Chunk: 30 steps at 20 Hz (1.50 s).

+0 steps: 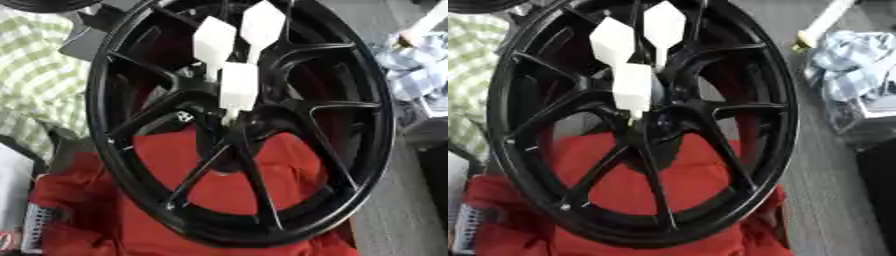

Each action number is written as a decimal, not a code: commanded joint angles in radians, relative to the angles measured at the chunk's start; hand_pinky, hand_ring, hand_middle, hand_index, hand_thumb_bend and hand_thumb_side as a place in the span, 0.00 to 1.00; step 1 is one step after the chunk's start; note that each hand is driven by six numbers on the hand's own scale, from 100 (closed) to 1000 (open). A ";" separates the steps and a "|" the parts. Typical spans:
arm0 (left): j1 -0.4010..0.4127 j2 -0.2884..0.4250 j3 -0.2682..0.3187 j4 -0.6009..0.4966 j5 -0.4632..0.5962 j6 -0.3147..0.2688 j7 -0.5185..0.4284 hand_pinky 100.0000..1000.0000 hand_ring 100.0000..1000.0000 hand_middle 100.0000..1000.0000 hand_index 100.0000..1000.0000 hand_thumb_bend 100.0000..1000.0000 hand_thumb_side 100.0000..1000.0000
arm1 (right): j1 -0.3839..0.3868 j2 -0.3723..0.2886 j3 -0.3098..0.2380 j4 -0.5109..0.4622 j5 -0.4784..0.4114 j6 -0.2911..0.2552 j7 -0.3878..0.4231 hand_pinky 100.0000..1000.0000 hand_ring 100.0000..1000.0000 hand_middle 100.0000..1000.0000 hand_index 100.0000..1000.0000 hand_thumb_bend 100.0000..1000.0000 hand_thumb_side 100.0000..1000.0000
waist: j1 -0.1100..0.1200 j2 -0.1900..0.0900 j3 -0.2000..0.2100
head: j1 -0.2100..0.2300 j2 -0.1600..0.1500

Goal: Pull the pin out of the wheel hub.

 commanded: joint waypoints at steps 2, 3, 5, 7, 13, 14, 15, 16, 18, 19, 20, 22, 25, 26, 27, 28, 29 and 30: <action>-0.015 0.007 0.009 -0.021 -0.004 -0.008 0.004 0.59 0.64 0.55 0.72 0.00 0.73 | 0.064 0.066 -0.110 -0.055 0.062 0.038 -0.060 0.96 0.76 0.51 0.47 0.00 0.41 | 0.010 -0.012 0.004 | 0.003 -0.028; -0.018 0.004 0.008 -0.021 -0.003 -0.009 0.003 0.59 0.64 0.55 0.72 0.00 0.73 | 0.088 0.090 -0.134 -0.065 0.077 0.051 -0.075 0.96 0.76 0.51 0.47 0.00 0.41 | 0.015 -0.011 0.008 | 0.003 -0.033; -0.021 0.000 0.008 -0.021 0.000 -0.011 0.001 0.59 0.64 0.55 0.72 0.00 0.72 | 0.137 0.139 -0.182 -0.084 0.107 0.080 -0.105 0.96 0.77 0.52 0.47 0.00 0.39 | 0.022 -0.009 0.017 | 0.005 -0.039; -0.021 -0.004 0.009 -0.021 0.002 -0.012 0.002 0.59 0.64 0.55 0.72 0.00 0.72 | 0.184 0.187 -0.214 -0.090 0.136 0.089 -0.134 0.96 0.81 0.58 0.53 0.00 0.36 | 0.027 -0.010 0.023 | 0.006 -0.044; -0.029 -0.014 0.003 -0.021 0.013 -0.008 -0.004 0.60 0.65 0.55 0.72 0.00 0.72 | 0.327 0.329 -0.186 -0.092 0.224 0.099 -0.222 1.00 1.00 1.00 0.96 0.00 0.11 | 0.033 -0.023 0.044 | -0.006 -0.047; -0.032 -0.013 0.000 -0.021 0.016 -0.008 -0.007 0.60 0.65 0.55 0.72 0.00 0.72 | 0.351 0.353 -0.178 -0.092 0.239 0.097 -0.237 1.00 1.00 1.00 0.96 0.00 0.11 | 0.032 -0.026 0.049 | -0.011 -0.045; -0.033 -0.011 -0.002 -0.021 0.018 -0.008 -0.010 0.60 0.65 0.55 0.72 0.00 0.72 | 0.375 0.378 -0.171 -0.092 0.254 0.091 -0.252 1.00 1.00 1.00 0.96 0.00 0.11 | 0.032 -0.030 0.054 | -0.015 -0.042; -0.033 -0.010 -0.003 -0.021 0.021 -0.008 -0.013 0.60 0.65 0.55 0.72 0.00 0.72 | 0.400 0.403 -0.165 -0.092 0.269 0.081 -0.267 1.00 1.00 1.00 0.96 0.00 0.12 | 0.032 -0.034 0.058 | -0.017 -0.038; -0.031 -0.006 -0.005 -0.021 0.024 -0.007 -0.017 0.60 0.65 0.55 0.72 0.00 0.72 | 0.443 0.453 -0.150 -0.092 0.300 0.065 -0.298 1.00 1.00 1.00 0.96 0.00 0.13 | 0.029 -0.041 0.064 | -0.023 -0.027; -0.030 -0.005 -0.006 -0.021 0.025 -0.005 -0.018 0.60 0.65 0.55 0.72 0.00 0.72 | 0.453 0.478 -0.137 -0.092 0.316 0.063 -0.309 1.00 1.00 0.97 0.93 0.00 0.15 | 0.026 -0.043 0.066 | -0.026 -0.023; -0.029 -0.004 -0.006 -0.021 0.026 -0.004 -0.018 0.60 0.65 0.55 0.72 0.00 0.72 | 0.459 0.505 -0.124 -0.092 0.332 0.063 -0.317 1.00 1.00 0.97 0.93 0.00 0.15 | 0.024 -0.044 0.068 | -0.028 -0.020; -0.032 0.001 -0.009 -0.021 0.028 -0.002 -0.022 0.60 0.65 0.55 0.72 0.00 0.72 | 0.465 0.556 -0.109 -0.092 0.363 0.056 -0.336 1.00 1.00 0.96 0.93 0.00 0.14 | 0.018 -0.046 0.070 | -0.030 -0.021; -0.037 0.008 -0.014 -0.021 0.029 0.000 -0.028 0.60 0.65 0.55 0.72 0.00 0.72 | 0.461 0.630 -0.088 -0.092 0.409 0.024 -0.352 1.00 1.00 0.95 0.93 0.00 0.11 | 0.009 -0.046 0.076 | -0.034 -0.022; -0.040 0.010 -0.016 -0.021 0.030 0.000 -0.030 0.60 0.65 0.55 0.72 0.00 0.72 | 0.453 0.653 -0.080 -0.092 0.425 0.009 -0.356 1.00 1.00 0.94 0.92 0.00 0.12 | 0.006 -0.046 0.079 | -0.035 -0.022; -0.041 0.011 -0.017 -0.021 0.031 0.001 -0.032 0.60 0.65 0.55 0.72 0.00 0.72 | 0.444 0.663 -0.071 -0.092 0.440 -0.006 -0.362 1.00 0.99 0.93 0.91 0.00 0.30 | 0.004 -0.045 0.081 | -0.035 -0.021; -0.043 0.013 -0.018 -0.021 0.031 0.001 -0.033 0.60 0.65 0.55 0.72 0.00 0.72 | 0.432 0.667 -0.059 -0.092 0.457 -0.022 -0.370 1.00 0.97 0.92 0.90 0.00 0.34 | 0.003 -0.045 0.083 | -0.036 -0.021; -0.046 0.014 -0.019 -0.021 0.032 0.001 -0.034 0.60 0.65 0.55 0.71 0.00 0.72 | 0.421 0.666 -0.046 -0.092 0.472 -0.037 -0.377 1.00 0.94 0.92 0.88 0.00 0.39 | 0.002 -0.045 0.086 | -0.037 -0.022; -0.049 0.014 -0.021 -0.021 0.033 0.002 -0.036 0.60 0.65 0.55 0.71 0.00 0.72 | 0.404 0.661 -0.027 -0.092 0.487 -0.052 -0.381 1.00 0.94 0.92 0.87 0.00 0.40 | 0.000 -0.044 0.089 | -0.036 -0.023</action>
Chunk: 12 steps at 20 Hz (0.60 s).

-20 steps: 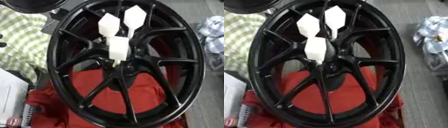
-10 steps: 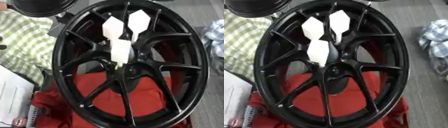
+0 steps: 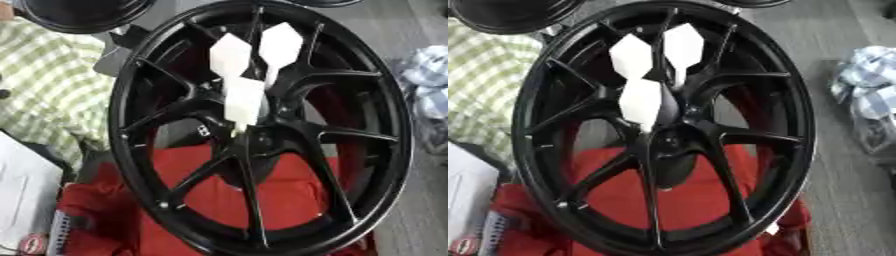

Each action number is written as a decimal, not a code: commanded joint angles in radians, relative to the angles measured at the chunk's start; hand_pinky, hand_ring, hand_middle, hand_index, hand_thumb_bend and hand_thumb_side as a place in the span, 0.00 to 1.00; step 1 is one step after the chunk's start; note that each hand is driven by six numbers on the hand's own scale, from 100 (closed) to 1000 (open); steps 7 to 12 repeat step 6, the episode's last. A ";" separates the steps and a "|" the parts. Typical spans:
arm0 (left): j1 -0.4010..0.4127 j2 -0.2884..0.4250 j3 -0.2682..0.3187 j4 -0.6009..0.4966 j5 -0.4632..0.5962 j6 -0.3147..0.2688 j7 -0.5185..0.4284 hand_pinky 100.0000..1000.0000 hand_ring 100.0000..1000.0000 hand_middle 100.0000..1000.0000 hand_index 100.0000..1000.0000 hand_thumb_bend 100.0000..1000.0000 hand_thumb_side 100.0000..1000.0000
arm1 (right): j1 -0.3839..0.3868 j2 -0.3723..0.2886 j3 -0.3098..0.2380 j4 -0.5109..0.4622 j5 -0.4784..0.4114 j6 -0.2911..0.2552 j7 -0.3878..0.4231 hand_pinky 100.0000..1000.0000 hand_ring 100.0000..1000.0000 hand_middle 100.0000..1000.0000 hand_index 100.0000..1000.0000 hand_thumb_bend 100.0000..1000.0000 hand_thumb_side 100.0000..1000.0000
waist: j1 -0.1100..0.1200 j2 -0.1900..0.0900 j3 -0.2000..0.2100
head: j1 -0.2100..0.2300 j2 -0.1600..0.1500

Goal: Pull the pin out of the wheel hub.

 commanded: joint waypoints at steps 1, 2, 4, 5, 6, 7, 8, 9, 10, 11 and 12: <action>-0.018 0.031 -0.004 -0.021 0.011 0.000 -0.010 0.60 0.65 0.55 0.71 0.00 0.72 | -0.036 -0.013 0.046 -0.025 0.049 -0.049 -0.012 1.00 0.94 0.92 0.87 0.00 0.44 | -0.002 -0.021 0.007 | -0.001 0.001; -0.023 0.032 -0.007 -0.021 0.013 0.001 -0.013 0.60 0.65 0.55 0.71 0.00 0.72 | -0.055 -0.021 0.069 -0.025 0.056 -0.064 -0.005 1.00 0.93 0.92 0.87 0.00 0.45 | -0.004 -0.020 0.011 | -0.001 0.000; -0.032 0.033 -0.013 -0.021 0.015 0.004 -0.020 0.60 0.65 0.55 0.71 0.00 0.72 | -0.086 -0.036 0.110 -0.025 0.046 -0.094 0.013 1.00 0.93 0.92 0.86 0.00 0.46 | -0.006 -0.018 0.017 | 0.000 -0.001; -0.037 0.034 -0.016 -0.021 0.016 0.004 -0.023 0.60 0.65 0.55 0.71 0.00 0.72 | -0.097 -0.044 0.125 -0.025 0.034 -0.109 0.022 1.00 0.93 0.92 0.86 0.00 0.46 | -0.007 -0.017 0.021 | -0.001 -0.002; -0.043 0.036 -0.019 -0.021 0.017 0.004 -0.026 0.60 0.65 0.55 0.71 0.00 0.72 | -0.105 -0.053 0.137 -0.025 0.019 -0.125 0.031 1.00 0.93 0.91 0.85 0.00 0.46 | -0.008 -0.016 0.024 | -0.003 -0.002; -0.043 0.036 -0.019 -0.021 0.017 0.004 -0.026 0.60 0.65 0.55 0.71 0.00 0.72 | -0.105 -0.053 0.137 -0.025 0.019 -0.125 0.031 1.00 0.93 0.91 0.85 0.00 0.46 | -0.008 -0.016 0.024 | -0.003 -0.002; -0.043 0.036 -0.019 -0.021 0.017 0.004 -0.026 0.60 0.65 0.55 0.71 0.00 0.72 | -0.105 -0.053 0.137 -0.025 0.019 -0.125 0.031 1.00 0.93 0.91 0.85 0.00 0.46 | -0.008 -0.016 0.024 | -0.003 -0.002; -0.043 0.036 -0.019 -0.021 0.017 0.004 -0.026 0.60 0.65 0.55 0.71 0.00 0.72 | -0.105 -0.053 0.137 -0.025 0.019 -0.125 0.031 1.00 0.93 0.91 0.85 0.00 0.46 | -0.008 -0.016 0.024 | -0.003 -0.002; -0.043 0.036 -0.019 -0.021 0.017 0.004 -0.026 0.60 0.65 0.55 0.71 0.00 0.72 | -0.105 -0.053 0.137 -0.025 0.019 -0.125 0.031 1.00 0.93 0.91 0.85 0.00 0.46 | -0.008 -0.016 0.024 | -0.003 -0.002; -0.043 0.036 -0.019 -0.021 0.017 0.004 -0.026 0.60 0.65 0.55 0.71 0.00 0.72 | -0.105 -0.053 0.137 -0.025 0.019 -0.125 0.031 1.00 0.93 0.91 0.85 0.00 0.46 | -0.008 -0.016 0.024 | -0.003 -0.002; -0.043 0.036 -0.019 -0.021 0.017 0.004 -0.026 0.60 0.65 0.55 0.71 0.00 0.72 | -0.105 -0.053 0.137 -0.025 0.019 -0.125 0.031 1.00 0.93 0.91 0.85 0.00 0.46 | -0.008 -0.016 0.024 | -0.003 -0.002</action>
